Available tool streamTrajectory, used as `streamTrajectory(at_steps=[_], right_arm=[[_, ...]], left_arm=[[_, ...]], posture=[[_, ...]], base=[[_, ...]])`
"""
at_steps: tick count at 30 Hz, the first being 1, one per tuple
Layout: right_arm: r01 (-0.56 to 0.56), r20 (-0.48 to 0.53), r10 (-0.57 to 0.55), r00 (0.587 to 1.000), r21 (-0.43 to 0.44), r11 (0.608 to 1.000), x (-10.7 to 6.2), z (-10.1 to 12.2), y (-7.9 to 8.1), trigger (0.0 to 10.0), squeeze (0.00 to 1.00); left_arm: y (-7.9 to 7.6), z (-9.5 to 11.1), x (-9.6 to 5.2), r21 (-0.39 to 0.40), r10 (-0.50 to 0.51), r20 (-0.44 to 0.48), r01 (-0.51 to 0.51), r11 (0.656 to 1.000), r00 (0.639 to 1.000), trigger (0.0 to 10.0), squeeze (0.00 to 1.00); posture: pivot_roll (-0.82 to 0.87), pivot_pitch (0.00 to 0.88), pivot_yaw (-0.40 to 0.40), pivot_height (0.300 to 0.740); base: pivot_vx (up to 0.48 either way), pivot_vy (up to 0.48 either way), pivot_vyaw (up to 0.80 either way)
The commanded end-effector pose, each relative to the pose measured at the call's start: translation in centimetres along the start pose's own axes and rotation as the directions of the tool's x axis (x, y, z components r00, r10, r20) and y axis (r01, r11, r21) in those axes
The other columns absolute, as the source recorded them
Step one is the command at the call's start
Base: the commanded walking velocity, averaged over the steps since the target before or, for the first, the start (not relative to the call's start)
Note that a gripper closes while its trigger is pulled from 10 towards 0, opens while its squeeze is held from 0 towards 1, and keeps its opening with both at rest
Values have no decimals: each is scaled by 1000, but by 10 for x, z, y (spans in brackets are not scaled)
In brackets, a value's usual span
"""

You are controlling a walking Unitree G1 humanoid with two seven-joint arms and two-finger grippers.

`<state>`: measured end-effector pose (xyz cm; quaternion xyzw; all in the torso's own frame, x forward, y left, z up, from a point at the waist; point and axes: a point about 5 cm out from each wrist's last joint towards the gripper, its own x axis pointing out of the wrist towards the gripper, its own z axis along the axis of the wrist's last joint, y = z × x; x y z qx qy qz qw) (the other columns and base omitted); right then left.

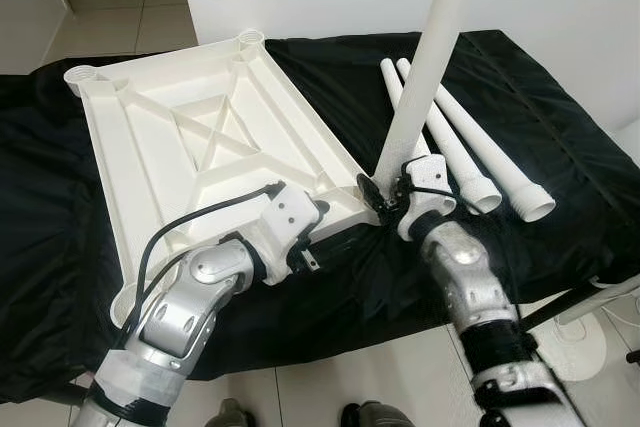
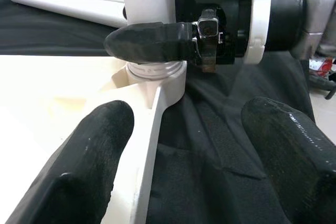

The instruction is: Building children table

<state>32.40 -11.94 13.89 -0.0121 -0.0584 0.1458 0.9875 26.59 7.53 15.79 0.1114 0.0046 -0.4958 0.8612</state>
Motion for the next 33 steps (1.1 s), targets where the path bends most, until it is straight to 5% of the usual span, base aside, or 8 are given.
streamTrajectory(at_steps=[1, 13, 14, 16, 20, 22, 23, 33], right_arm=[[104, -57, -101, 993, 51, 993, -3, -10, 3, 10000, 0], [165, 6, -166, 986, 62, 984, -2, 8, 21, 10000, 0], [168, 4, -168, 986, 62, 984, -3, 8, 19, 10000, 537], [173, 12, -175, 985, 76, 982, -6, 9, 10, 10000, 1000], [154, 31, -156, 987, 55, 986, -9, 12, 2, 10000, 1000], [117, 31, -119, 992, 56, 992, -9, 12, 2, 10000, 706], [85, 37, -87, 995, 56, 995, -10, 13, 2, 10000, 0], [-176, 25, 175, 984, 12, 984, -12, 13, -16, 10000, 0]], left_arm=[[5, -4, -2, 1, 65, -13, -65, 998, 998, 10000, 0], [11, -5, -5, 7, 89, -17, -88, 996, 996, 10000, 0], [11, -4, -5, 9, 87, -17, -87, 996, 996, 10000, 0], [12, -4, -5, 15, 87, -17, -86, 996, 996, 10000, 0], [13, -4, -4, 16, 88, -16, -88, 996, 996, 10000, 0], [13, -4, -4, 17, 87, -16, -87, 996, 996, 10000, 0], [13, -4, -4, 17, 86, -15, -86, 996, 996, 10000, 0], [11, -5, -4, 16, 71, -21, -70, 997, 997, 10000, 0]], posture=[[-55, 61, 0, 740], [-58, 56, 0, 740], [-58, 54, 0, 740], [-59, 48, 1, 740], [-59, 48, 1, 740], [-62, 48, 1, 740], [-62, 48, 1, 740], [-66, 58, 7, 740]], base=[[0, 0, 0], [0, 0, 0], [0, 0, 0], [0, 0, 0], [0, 0, 0], [0, 0, 0], [0, 0, 0], [0, 0, 0]])
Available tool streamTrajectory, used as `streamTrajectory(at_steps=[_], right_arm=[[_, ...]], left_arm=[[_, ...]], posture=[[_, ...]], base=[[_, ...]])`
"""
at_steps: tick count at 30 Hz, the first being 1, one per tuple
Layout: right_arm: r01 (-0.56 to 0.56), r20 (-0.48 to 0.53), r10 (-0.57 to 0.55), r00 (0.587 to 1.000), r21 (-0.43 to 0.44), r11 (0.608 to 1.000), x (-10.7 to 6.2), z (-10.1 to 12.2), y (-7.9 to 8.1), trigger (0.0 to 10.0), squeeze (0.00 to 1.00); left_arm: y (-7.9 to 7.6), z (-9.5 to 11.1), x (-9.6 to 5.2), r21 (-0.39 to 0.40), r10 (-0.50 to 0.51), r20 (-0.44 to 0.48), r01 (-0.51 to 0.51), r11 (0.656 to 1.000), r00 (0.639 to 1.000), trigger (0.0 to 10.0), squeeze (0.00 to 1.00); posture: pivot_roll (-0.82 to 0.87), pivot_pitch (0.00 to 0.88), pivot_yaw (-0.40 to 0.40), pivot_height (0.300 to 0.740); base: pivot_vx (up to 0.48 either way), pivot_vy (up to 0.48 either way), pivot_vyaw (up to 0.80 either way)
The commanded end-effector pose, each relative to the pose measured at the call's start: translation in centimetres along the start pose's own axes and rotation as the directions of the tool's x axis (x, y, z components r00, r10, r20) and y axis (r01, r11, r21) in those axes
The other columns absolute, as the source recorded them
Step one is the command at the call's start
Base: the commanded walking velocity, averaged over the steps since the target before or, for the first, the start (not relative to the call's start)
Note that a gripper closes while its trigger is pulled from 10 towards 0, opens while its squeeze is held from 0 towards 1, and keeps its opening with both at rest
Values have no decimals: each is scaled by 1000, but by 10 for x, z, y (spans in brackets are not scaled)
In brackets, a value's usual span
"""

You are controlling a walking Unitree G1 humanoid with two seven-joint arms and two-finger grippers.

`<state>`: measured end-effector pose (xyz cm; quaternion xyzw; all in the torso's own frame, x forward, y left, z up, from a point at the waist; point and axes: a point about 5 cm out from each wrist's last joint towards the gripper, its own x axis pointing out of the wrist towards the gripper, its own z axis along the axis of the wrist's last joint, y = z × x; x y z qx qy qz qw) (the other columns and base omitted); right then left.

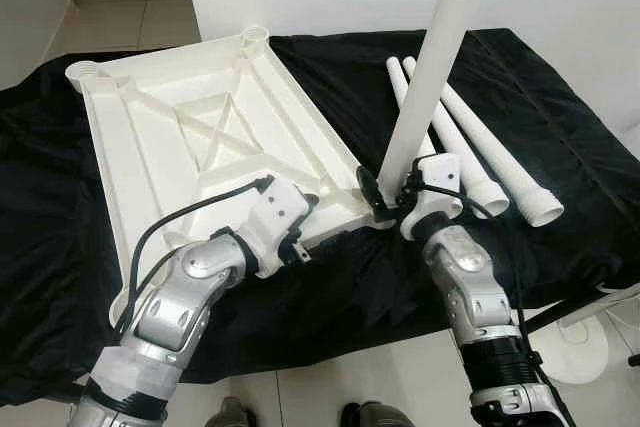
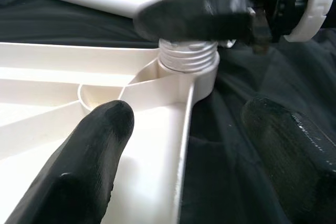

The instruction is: Building children table

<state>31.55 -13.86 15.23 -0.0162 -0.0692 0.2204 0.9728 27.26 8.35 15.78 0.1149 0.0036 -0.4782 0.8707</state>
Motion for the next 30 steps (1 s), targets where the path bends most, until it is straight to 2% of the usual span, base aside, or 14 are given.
streamTrajectory(at_steps=[1, 3, 4, 5, 12, 13, 14, 16, 17, 26, 27, 30], right_arm=[[-71, -9, 71, 997, 2, 997, 1, -2, -1, 10000, 0], [-157, -36, 156, 987, -15, 988, 1, -3, -4, 10000, 0], [-157, -36, 156, 987, -15, 988, 1, -3, -4, 10000, 0], [-229, -63, 227, 972, -29, 973, 2, -6, -8, 10000, 0], [-312, -105, 306, 946, -48, 949, 8, -8, -15, 10000, 0], [-327, -112, 320, 941, -49, 944, 9, -8, -16, 9373, 0], [-332, -117, 325, 939, -53, 942, 11, -8, -17, 4431, 0], [-335, -119, 327, 937, -55, 941, 12, -8, -18, 4431, 0], [-348, -132, 338, 932, -61, 936, 12, -9, -20, 0, 0], [-360, -136, 353, 926, -30, 932, 6, -16, -22, 0, 0], [-340, -128, 335, 933, -18, 940, 6, -17, -20, 10000, 0], [-311, -106, 309, 945, 3, 950, 6, -17, -17, 10000, 0]], left_arm=[[1, -3, -1, 13, 28, -17, -28, 1000, 999, 10000, 0], [1, -3, -1, 15, 25, -19, -24, 1000, 1000, 10000, 0], [1, -3, -1, 15, 25, -19, -24, 1000, 1000, 10000, 0], [2, -2, -1, 16, 23, -17, -23, 1000, 1000, 10000, 0], [3, 0, 2, 16, 21, -11, -21, 1000, 1000, 10000, 0], [3, 0, 2, 16, 21, -11, -21, 1000, 1000, 10000, 0], [3, 0, 2, 16, 21, -10, -21, 1000, 1000, 10000, 0], [3, 0, 2, 16, 21, -10, -21, 1000, 1000, 10000, 0], [3, 1, 2, 16, 23, -8, -22, 1000, 1000, 10000, 0], [2, 1, 2, 11, 27, -7, -27, 1000, 1000, 10000, 0], [2, 1, 2, 10, 28, -7, -28, 1000, 1000, 10000, 0], [2, 1, 2, 10, 28, -7, -28, 1000, 1000, 10000, 0]], posture=[[-67, 59, 11, 740], [-68, 63, 18, 740], [-68, 63, 18, 740], [-69, 64, 22, 740], [-70, 66, 28, 740], [-70, 66, 28, 740], [-69, 66, 27, 740], [-69, 66, 27, 740], [-67, 66, 26, 740], [-65, 71, 21, 740], [-65, 71, 21, 740], [-65, 71, 21, 740]], base=[[0, 0, 0], [0, 0, 0], [0, 0, 0], [0, 0, 0], [0, 0, 0], [0, 0, 0], [0, 0, 0], [0, 0, 0], [0, 0, 0], [0, 0, 0], [0, 0, 0], [0, 0, 0]])
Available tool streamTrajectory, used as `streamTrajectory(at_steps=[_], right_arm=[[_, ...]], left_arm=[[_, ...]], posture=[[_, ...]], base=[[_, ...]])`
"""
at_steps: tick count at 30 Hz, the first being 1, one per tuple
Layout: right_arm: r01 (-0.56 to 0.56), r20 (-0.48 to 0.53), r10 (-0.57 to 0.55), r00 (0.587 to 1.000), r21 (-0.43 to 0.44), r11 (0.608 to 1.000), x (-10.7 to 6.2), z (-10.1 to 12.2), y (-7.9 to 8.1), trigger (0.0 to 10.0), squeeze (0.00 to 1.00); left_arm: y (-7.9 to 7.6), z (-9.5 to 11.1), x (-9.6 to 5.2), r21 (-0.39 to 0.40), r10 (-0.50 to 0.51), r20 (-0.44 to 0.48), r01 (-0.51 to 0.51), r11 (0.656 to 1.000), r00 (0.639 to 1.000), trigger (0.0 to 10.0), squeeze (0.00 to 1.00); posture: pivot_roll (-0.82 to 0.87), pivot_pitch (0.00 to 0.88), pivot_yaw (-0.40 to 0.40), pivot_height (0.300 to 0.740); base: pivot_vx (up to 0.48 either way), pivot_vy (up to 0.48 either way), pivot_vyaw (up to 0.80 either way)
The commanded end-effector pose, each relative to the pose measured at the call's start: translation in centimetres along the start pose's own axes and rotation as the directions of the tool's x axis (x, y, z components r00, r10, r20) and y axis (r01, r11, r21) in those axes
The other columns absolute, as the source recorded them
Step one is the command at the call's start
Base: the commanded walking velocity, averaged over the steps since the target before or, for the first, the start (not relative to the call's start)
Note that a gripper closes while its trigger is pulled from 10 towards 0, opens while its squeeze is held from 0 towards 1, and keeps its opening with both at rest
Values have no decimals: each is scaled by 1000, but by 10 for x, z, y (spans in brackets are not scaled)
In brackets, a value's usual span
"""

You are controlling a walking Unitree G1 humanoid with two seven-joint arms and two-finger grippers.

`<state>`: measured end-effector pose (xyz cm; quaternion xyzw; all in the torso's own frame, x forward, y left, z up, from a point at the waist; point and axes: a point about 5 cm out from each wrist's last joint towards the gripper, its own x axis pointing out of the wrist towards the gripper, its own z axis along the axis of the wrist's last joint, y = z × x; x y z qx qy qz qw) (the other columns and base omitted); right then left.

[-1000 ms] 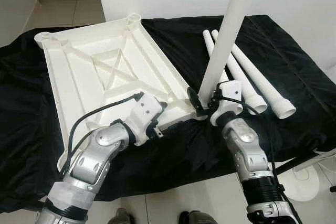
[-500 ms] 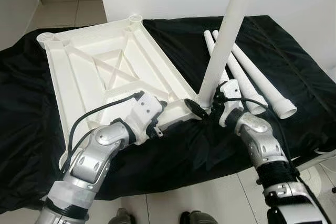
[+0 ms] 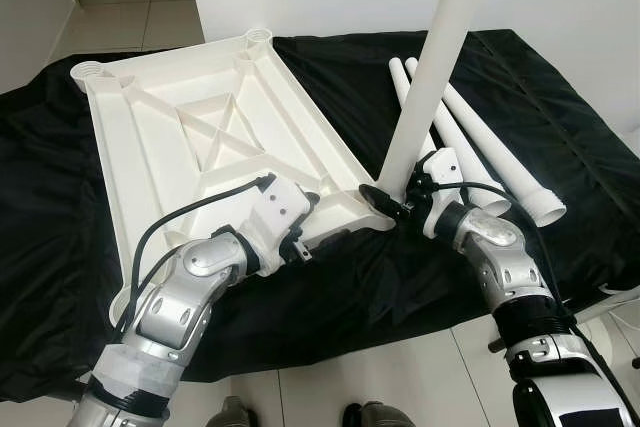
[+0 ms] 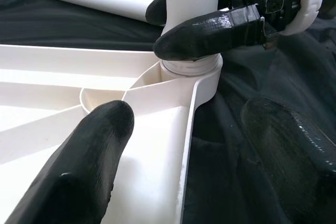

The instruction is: Building children table

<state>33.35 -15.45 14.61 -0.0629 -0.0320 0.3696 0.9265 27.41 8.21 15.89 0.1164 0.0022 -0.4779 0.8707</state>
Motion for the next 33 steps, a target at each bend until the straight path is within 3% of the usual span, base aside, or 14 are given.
streamTrajectory(at_steps=[1, 9, 15, 16, 17, 20, 21, 22, 23, 24, 29, 31, 33], right_arm=[[2, -17, -1, 1000, 45, 999, 0, -8, 5, 10000, 0], [199, 24, -201, 979, 82, 977, 6, -3, 15, 10000, 0], [251, 36, -253, 967, 72, 965, 8, 0, 22, 10000, 0], [331, 27, -334, 942, 86, 940, 10, 0, 28, 10000, 0], [331, 27, -334, 942, 86, 940, 10, 0, 28, 10000, 0], [532, -12, -533, 846, 90, 842, 11, -3, 37, 10000, 0], [532, -12, -533, 846, 90, 842, 11, -3, 37, 10000, 0], [601, -40, -601, 798, 109, 791, 11, -6, 40, 10000, 0], [601, -40, -601, 798, 109, 791, 11, -6, 40, 10000, 0], [653, -66, -651, 756, 141, 744, 12, -9, 45, 10000, 0], [638, -61, -637, 769, 151, 755, 17, -7, 52, 10000, 0], [583, -29, -587, 809, 164, 796, 20, -3, 58, 10000, 0], [568, -19, -574, 819, 169, 805, 20, -2, 59, 10000, 0]], left_arm=[[1, -1, 0, 6, 28, -8, -27, 1000, 1000, 10000, 0], [2, -1, 0, 6, 33, -9, -33, 999, 999, 10000, 0], [2, -1, -1, 6, 31, -10, -31, 1000, 999, 10000, 0], [3, -1, -1, 6, 32, -11, -32, 999, 999, 10000, 0], [3, -1, -1, 6, 32, -11, -32, 999, 999, 10000, 0], [3, -2, -1, 7, 35, -12, -35, 999, 999, 10000, 0], [3, -2, -1, 7, 35, -12, -35, 999, 999, 10000, 0], [4, -2, -1, 7, 36, -10, -36, 999, 999, 10000, 0], [4, -2, -1, 7, 36, -10, -36, 999, 999, 10000, 0], [4, -1, 0, 9, 36, -9, -36, 999, 999, 10000, 0], [3, -1, 0, 9, 36, -7, -36, 999, 999, 10000, 0], [3, -2, 0, 12, 35, -8, -35, 999, 999, 10000, 0], [3, -2, 0, 13, 35, -9, -35, 999, 999, 10000, 0]], posture=[[-65, 71, 21, 740], [-68, 75, 18, 740], [-68, 75, 17, 740], [-68, 75, 17, 740], [-68, 75, 17, 740], [-68, 71, 14, 740], [-68, 71, 14, 740], [-69, 65, 12, 740], [-69, 65, 12, 740], [-68, 62, 11, 740], [-66, 60, 9, 740], [-66, 54, 5, 740], [-66, 54, 5, 740]], base=[[0, 0, 0], [0, 0, 0], [0, 0, 0], [0, 0, 0], [0, 0, 0], [0, 0, 0], [0, 0, 0], [0, 0, 0], [0, 0, 0], [0, 0, 0], [0, 0, 0], [0, 0, 0], [0, 0, 0]])
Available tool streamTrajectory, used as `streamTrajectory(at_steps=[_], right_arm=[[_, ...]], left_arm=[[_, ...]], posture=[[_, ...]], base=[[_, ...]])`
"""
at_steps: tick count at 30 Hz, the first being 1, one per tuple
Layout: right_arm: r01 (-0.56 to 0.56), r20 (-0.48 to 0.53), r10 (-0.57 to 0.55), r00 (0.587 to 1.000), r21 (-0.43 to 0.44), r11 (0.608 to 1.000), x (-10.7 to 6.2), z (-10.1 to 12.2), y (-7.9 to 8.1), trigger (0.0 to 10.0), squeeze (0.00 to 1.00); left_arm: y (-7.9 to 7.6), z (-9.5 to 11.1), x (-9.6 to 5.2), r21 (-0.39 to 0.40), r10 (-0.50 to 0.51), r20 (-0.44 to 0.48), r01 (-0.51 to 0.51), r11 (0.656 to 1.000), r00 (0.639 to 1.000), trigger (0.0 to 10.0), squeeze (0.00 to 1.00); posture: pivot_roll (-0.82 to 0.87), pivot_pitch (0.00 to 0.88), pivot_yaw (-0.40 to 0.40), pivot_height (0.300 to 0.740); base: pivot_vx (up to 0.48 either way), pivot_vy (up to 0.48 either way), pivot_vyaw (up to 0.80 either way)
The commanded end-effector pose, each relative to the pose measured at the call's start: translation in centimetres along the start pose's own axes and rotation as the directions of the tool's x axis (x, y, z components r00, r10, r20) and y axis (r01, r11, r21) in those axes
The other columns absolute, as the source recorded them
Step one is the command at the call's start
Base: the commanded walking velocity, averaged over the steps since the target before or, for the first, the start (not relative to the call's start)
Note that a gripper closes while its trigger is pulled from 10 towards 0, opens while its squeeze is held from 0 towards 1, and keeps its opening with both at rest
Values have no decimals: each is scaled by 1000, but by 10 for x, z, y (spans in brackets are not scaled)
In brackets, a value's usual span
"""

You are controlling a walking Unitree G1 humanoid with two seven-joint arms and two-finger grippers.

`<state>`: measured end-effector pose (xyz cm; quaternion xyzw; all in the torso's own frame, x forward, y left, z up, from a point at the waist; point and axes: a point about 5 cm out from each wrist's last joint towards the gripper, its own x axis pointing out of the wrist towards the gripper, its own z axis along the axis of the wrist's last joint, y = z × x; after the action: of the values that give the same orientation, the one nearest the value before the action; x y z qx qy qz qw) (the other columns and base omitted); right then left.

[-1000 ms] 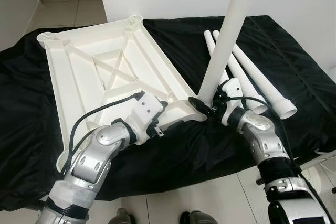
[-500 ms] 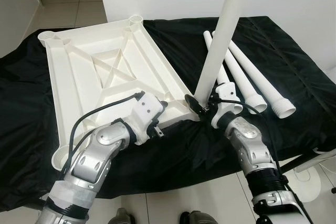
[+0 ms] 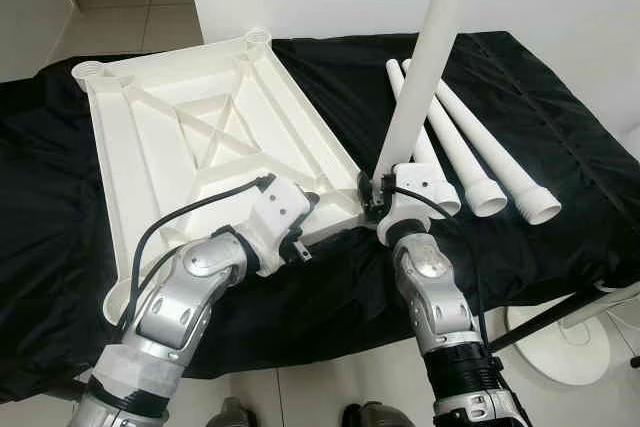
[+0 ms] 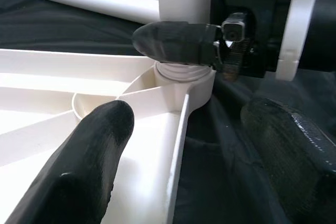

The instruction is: Building children table

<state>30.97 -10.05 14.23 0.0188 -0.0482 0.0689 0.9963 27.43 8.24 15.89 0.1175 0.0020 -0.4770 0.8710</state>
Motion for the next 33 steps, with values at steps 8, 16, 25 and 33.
streamTrajectory(at_steps=[8, 16, 25, 33], right_arm=[[-80, 0, 80, 997, 8, 997, -6, 1, -3, 10000, 1000], [-208, -8, 208, 978, -40, 977, -5, 4, -18, 10000, 949], [-459, -20, 462, 887, -158, 874, 8, 16, -35, 10000, 0], [-575, -85, 569, 818, -158, 802, 15, 10, -41, 4431, 0]], left_arm=[[3, -2, 0, 12, 40, -7, -40, 999, 999, 10000, 0], [4, -2, 0, 11, 41, -7, -41, 999, 999, 10000, 0], [2, -2, 1, 5, 26, -7, -26, 1000, 1000, 10000, 0], [2, -2, 1, 7, 24, -10, -23, 1000, 1000, 10000, 0]], posture=[[-65, 48, 0, 740], [-68, 49, 3, 740], [-71, 59, 7, 740], [-59, 58, 2, 740]], base=[[0, 0, 0], [0, 0, 0], [0, 0, 0], [0, 0, 0]])
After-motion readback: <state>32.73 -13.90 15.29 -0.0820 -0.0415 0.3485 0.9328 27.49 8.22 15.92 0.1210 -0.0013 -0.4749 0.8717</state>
